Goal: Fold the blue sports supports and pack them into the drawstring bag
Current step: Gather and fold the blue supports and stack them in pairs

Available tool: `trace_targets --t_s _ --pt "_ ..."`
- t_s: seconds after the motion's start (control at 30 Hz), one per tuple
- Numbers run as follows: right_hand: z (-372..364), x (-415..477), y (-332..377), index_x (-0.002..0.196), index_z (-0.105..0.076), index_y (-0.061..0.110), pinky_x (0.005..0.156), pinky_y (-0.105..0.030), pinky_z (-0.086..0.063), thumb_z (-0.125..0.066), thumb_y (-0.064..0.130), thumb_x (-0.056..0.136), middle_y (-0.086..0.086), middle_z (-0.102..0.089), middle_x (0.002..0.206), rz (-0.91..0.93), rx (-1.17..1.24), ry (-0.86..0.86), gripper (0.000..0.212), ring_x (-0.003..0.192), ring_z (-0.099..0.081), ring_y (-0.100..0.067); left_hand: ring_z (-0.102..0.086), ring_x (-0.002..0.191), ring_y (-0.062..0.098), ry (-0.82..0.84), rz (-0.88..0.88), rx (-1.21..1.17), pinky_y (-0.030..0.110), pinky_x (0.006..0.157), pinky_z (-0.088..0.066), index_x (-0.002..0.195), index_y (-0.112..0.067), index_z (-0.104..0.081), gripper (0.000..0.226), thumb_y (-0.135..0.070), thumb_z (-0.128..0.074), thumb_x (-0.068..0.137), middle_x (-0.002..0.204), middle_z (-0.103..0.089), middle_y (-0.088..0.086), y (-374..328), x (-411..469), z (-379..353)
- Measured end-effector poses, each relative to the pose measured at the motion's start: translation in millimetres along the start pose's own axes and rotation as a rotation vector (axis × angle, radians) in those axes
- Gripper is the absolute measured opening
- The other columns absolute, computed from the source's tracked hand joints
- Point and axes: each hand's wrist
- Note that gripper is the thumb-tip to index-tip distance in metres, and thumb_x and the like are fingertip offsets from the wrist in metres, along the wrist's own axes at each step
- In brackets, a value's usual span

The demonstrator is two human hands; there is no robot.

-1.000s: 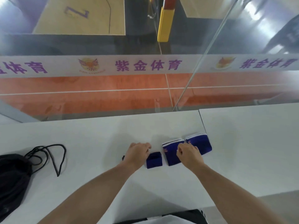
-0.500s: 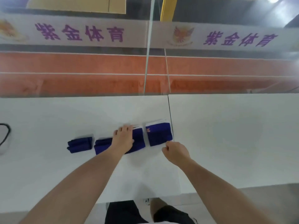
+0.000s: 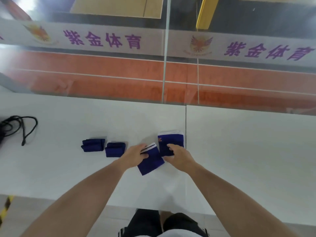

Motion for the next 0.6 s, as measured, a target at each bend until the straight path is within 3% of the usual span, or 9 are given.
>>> trace_targets --t_s 0.07,0.1,0.2,0.27,0.33,0.43,0.5,0.6 --pt "7.0 5.1 6.4 0.148 -0.043 0.023 0.109 -0.039 -0.043 -0.073 0.049 0.082 0.006 -0.053 0.142 -0.004 0.122 0.083 0.077 0.13 -0.051 -0.018 -0.066 0.086 0.015 0.074 -0.049 -0.043 0.033 0.076 -0.054 0.109 -0.025 -0.063 0.019 -0.024 -0.067 0.09 0.098 -0.069 -0.004 -13.7 -1.4 13.4" --pt "11.7 6.2 10.0 0.143 -0.049 0.023 0.106 -0.038 -0.046 -0.075 0.046 0.081 0.006 -0.058 0.136 0.005 0.184 0.117 0.071 0.124 -0.056 -0.017 -0.065 0.082 0.014 0.103 -0.063 -0.053 0.032 0.072 -0.053 0.105 -0.025 -0.065 0.017 -0.024 -0.069 0.089 0.094 -0.069 -0.004 -22.4 -0.9 19.1" --pt "24.8 11.2 15.3 0.103 -0.066 0.021 0.092 -0.042 -0.055 -0.072 0.027 0.087 0.006 -0.069 0.097 0.038 0.246 0.078 0.018 0.095 -0.066 -0.019 -0.065 0.081 0.019 0.071 -0.092 -0.067 0.03 0.068 -0.049 0.094 -0.028 -0.064 0.015 -0.029 -0.074 0.083 0.088 -0.068 -0.006 -47.8 7.6 28.7" --pt "32.8 15.6 12.0 0.089 -0.064 0.026 0.087 -0.043 -0.056 -0.068 0.02 0.089 0.004 -0.067 0.087 0.001 0.298 0.012 0.008 0.089 -0.065 -0.024 -0.064 0.091 0.017 -0.059 -0.053 -0.16 0.028 0.074 -0.049 0.105 -0.032 -0.063 0.029 -0.031 -0.077 0.08 0.098 -0.067 -0.008 -59.9 16.3 26.8" --pt "37.8 20.0 3.6 0.089 -0.067 0.026 0.088 -0.047 -0.057 -0.067 0.023 0.086 -0.002 -0.072 0.091 -0.069 0.385 -0.04 0.005 0.09 -0.069 -0.028 -0.065 0.098 0.017 -0.156 0.072 -0.396 0.032 0.082 -0.054 0.121 -0.029 -0.056 0.048 -0.031 -0.079 0.079 0.109 -0.065 -0.004 -65.6 24.2 20.3" --pt "37.9 29.6 -19.6 0.095 -0.07 0.024 0.089 -0.052 -0.057 -0.067 0.019 0.084 -0.006 -0.075 0.098 -0.178 0.514 -0.089 0.013 0.093 -0.071 -0.028 -0.069 0.101 0.028 -0.079 0.302 -0.84 0.048 0.086 -0.06 0.126 -0.016 -0.049 0.053 -0.018 -0.079 0.082 0.115 -0.068 0.01 -67.2 36.2 0.8" --pt "37.6 35.5 -27.1 0.098 -0.071 0.022 0.087 -0.049 -0.059 -0.067 0.02 0.084 -0.006 -0.075 0.096 -0.222 0.533 -0.129 0.015 0.092 -0.071 -0.029 -0.07 0.1 0.032 -0.077 0.335 -0.887 0.052 0.087 -0.059 0.116 -0.008 -0.058 0.035 -0.01 -0.075 0.085 0.109 -0.071 0.015 -66.7 45.1 -12.6" --pt "39.7 42.3 -27.8 0.101 -0.068 0.012 0.073 -0.036 -0.054 -0.064 0.024 0.09 -0.005 -0.07 0.09 -0.256 0.45 -0.166 0.017 0.087 -0.068 -0.028 -0.071 0.092 0.03 -0.156 0.276 -0.73 0.052 0.083 -0.059 0.094 -0.018 -0.067 0.017 -0.018 -0.073 0.079 0.096 -0.073 0.007 -67.3 53.5 -29.2"
Point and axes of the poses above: each hand's wrist, its own x-axis towards the middle knuckle, its own z-axis out of the back of the hand, y = z × x
